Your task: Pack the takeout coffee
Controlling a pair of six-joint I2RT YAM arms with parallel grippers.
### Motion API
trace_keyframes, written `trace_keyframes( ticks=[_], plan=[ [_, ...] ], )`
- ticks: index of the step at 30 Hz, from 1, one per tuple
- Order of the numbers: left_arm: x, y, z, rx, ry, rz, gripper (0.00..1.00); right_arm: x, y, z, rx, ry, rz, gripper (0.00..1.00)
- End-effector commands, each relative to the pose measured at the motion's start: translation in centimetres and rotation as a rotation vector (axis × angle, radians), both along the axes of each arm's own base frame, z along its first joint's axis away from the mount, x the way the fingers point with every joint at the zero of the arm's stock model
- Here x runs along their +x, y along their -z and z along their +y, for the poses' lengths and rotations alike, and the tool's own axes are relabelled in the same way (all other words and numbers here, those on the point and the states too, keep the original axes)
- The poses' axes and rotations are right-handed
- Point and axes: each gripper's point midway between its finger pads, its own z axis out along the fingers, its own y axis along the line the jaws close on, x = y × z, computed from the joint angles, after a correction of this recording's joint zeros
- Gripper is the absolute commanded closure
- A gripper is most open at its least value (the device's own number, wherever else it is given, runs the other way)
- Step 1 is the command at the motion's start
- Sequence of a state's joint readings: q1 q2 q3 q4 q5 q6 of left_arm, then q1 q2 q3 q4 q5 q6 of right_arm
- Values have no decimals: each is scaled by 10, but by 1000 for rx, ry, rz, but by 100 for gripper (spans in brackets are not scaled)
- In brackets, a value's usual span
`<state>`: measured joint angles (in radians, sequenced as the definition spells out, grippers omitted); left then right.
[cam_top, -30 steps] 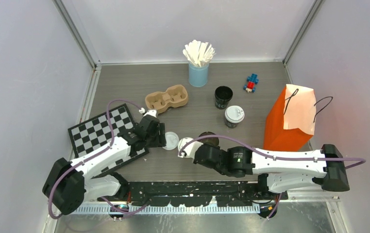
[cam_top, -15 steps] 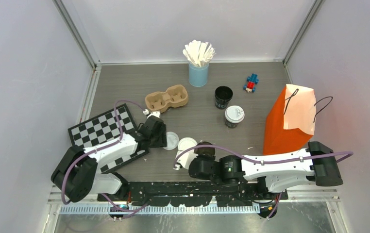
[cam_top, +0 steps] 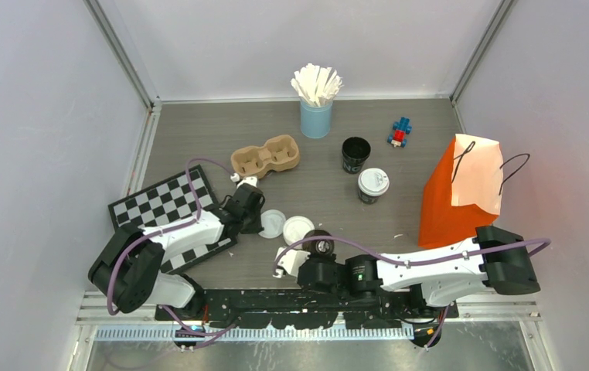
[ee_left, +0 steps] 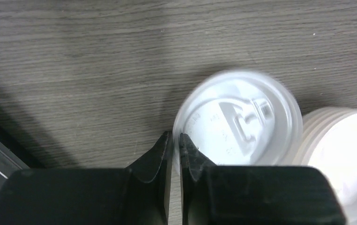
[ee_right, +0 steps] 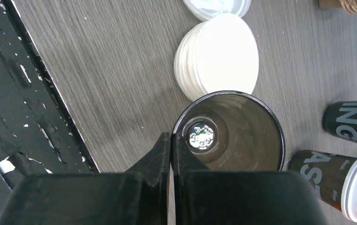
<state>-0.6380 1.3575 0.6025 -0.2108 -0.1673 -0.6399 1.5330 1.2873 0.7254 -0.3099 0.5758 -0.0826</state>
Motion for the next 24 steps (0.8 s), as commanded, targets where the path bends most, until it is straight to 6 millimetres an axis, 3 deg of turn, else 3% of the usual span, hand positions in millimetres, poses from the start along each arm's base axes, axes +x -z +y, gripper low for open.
trace_keyframes(
  ticks=[1, 7, 12, 19, 24],
  plan=[
    [12, -7, -1, 7, 15, -45, 97, 2, -13, 20, 84, -11, -36, 100],
    [20, -33, 8, 40, 8, -92, 100, 5, -22, 21, 97, -13, -58, 100],
    [31, -81, 18, 28, -19, -207, 100, 2, -21, 19, 108, 0, -28, 100],
    [35, -122, 56, 133, -102, -314, 100, 2, -13, 26, 97, 1, -29, 100],
    [27, -153, 50, 17, -79, -353, 100, 3, -15, 36, 126, -3, -39, 100]
  ],
)
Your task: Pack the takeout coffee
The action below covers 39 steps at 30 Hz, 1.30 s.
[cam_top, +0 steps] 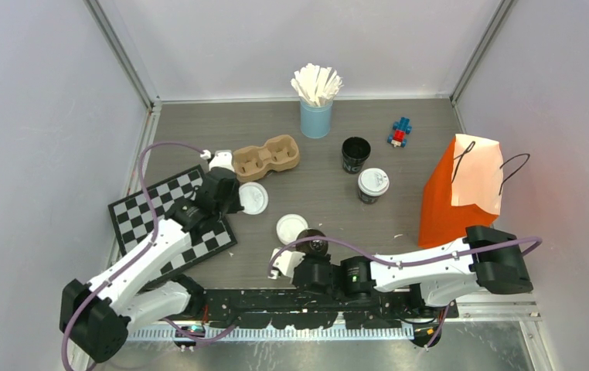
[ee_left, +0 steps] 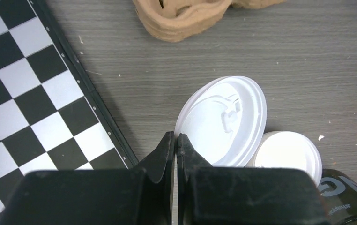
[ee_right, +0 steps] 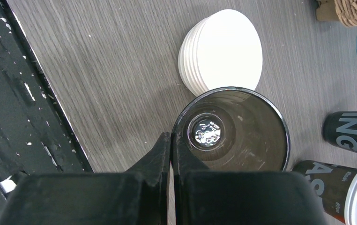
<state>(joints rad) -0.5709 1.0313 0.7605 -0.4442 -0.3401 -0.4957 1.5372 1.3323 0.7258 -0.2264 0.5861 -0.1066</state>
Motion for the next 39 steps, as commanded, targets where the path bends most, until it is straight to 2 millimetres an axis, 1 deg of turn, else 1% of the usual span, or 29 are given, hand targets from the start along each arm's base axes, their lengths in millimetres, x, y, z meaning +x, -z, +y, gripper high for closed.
trace_keyframes(
  ticks=[1, 3, 6, 8, 11, 13, 15, 18, 24, 28, 33, 37, 39],
  plan=[
    [-6, -37, 0, -72, 19, -60, 100, 2, -18, 24, 116, 6, -22, 100],
    [-12, -48, -6, -130, 51, -75, 100, 4, -20, 27, 140, 5, -38, 100],
    [-21, -59, -26, -214, 158, -79, 100, 3, -24, 29, 161, 6, -32, 100],
    [-28, -62, -36, -253, 209, -53, 100, 1, -27, 26, 151, 11, -8, 100],
    [-38, -64, -45, -295, 255, -12, 100, -4, -22, 16, 116, 25, 36, 100],
    [-41, -65, -48, -309, 277, -18, 100, -6, -17, 9, 88, 36, 49, 99],
    [-40, -61, -45, -293, 275, -32, 100, -7, -12, 4, 72, 51, 62, 99],
    [-40, -53, -43, -274, 265, -13, 100, -10, -16, 4, 89, 65, 85, 99],
    [-42, -57, -52, -305, 306, 0, 100, -19, -31, 4, 135, 67, 133, 99],
    [-48, -53, -59, -322, 349, 36, 100, -25, -36, 6, 171, 56, 175, 99],
    [-51, -45, -60, -320, 358, 54, 100, -29, -31, 4, 152, 55, 198, 99],
    [-55, -46, -63, -336, 382, 63, 100, -28, -30, 5, 134, 62, 193, 96],
    [-59, -49, -68, -347, 426, 61, 100, -26, -33, 7, 139, 67, 183, 91]
  ],
)
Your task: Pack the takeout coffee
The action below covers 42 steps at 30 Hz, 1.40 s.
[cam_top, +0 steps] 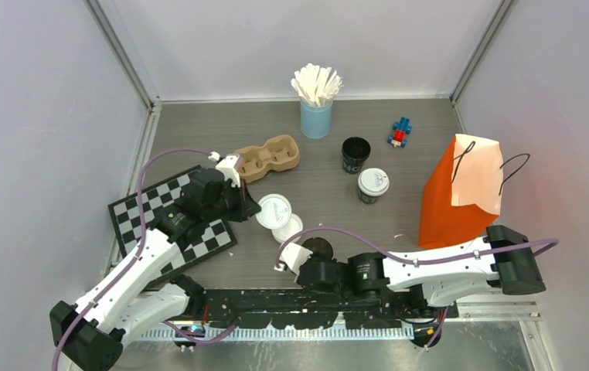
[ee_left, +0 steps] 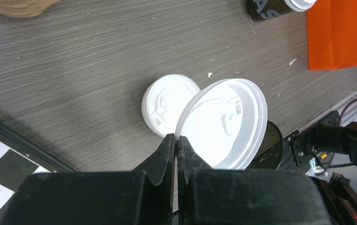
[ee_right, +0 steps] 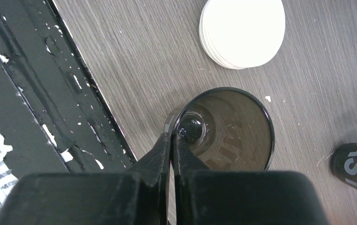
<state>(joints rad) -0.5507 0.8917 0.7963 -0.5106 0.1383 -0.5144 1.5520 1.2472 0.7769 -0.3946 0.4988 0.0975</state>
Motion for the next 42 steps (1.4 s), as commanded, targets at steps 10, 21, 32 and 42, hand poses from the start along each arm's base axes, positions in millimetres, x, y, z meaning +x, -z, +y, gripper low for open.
trace_keyframes(
  ticks=[10, 21, 32, 42],
  plan=[
    [-22, -9, -13, -51, 159, -7, 100, 0, -46, 20, 69, 5, -6, 62],
    [-46, -9, -14, -37, 248, 88, 100, 16, -120, 17, 88, -120, -205, 43],
    [-52, -8, -22, -35, 304, 162, 100, 18, -132, 25, -8, -445, -477, 35],
    [-58, -5, -29, -59, 343, 217, 100, 22, -114, 41, -164, -533, -530, 41]
  ],
)
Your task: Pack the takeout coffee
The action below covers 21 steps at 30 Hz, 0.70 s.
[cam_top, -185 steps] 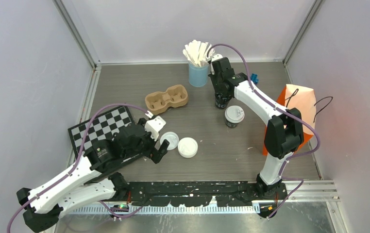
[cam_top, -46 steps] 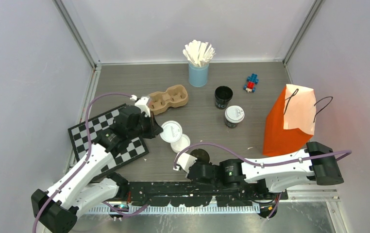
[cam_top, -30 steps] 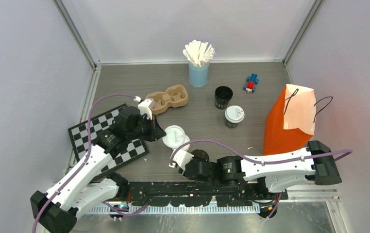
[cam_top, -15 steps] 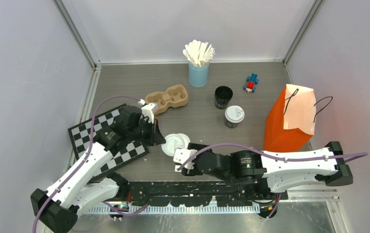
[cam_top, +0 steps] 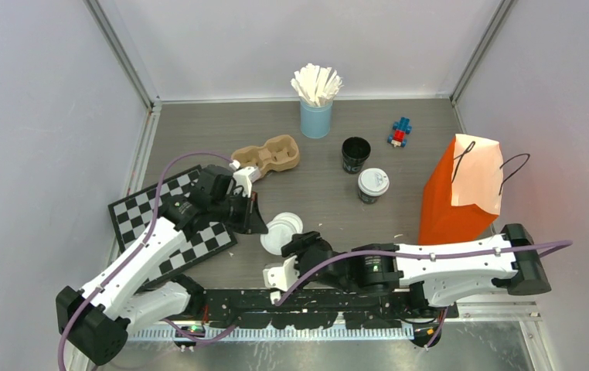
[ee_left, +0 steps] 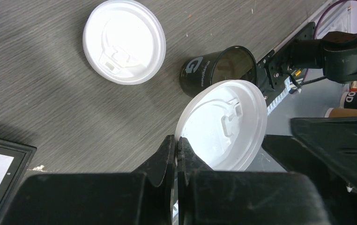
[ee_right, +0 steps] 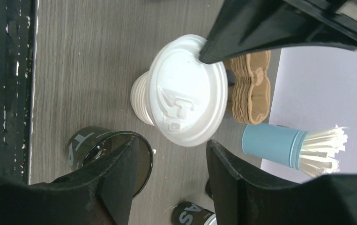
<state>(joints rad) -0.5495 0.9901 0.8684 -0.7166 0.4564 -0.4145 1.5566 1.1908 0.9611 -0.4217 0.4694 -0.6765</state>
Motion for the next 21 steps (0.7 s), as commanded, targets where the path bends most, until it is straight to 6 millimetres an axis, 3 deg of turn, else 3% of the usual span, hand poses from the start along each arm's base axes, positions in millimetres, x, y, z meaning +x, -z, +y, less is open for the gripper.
trace_keyframes(
  ticks=[1, 11, 21],
  plan=[
    [-2, -20, -8, -58, 40, -19, 100, 0, -13, 14, -6, -52, -50, 42],
    [-10, -21, -8, -66, 66, 3, 100, 1, -4, 25, -34, -64, -63, 54],
    [-15, -20, -8, -63, 87, 25, 100, 1, 6, 31, -68, -76, -65, 56]
  ],
)
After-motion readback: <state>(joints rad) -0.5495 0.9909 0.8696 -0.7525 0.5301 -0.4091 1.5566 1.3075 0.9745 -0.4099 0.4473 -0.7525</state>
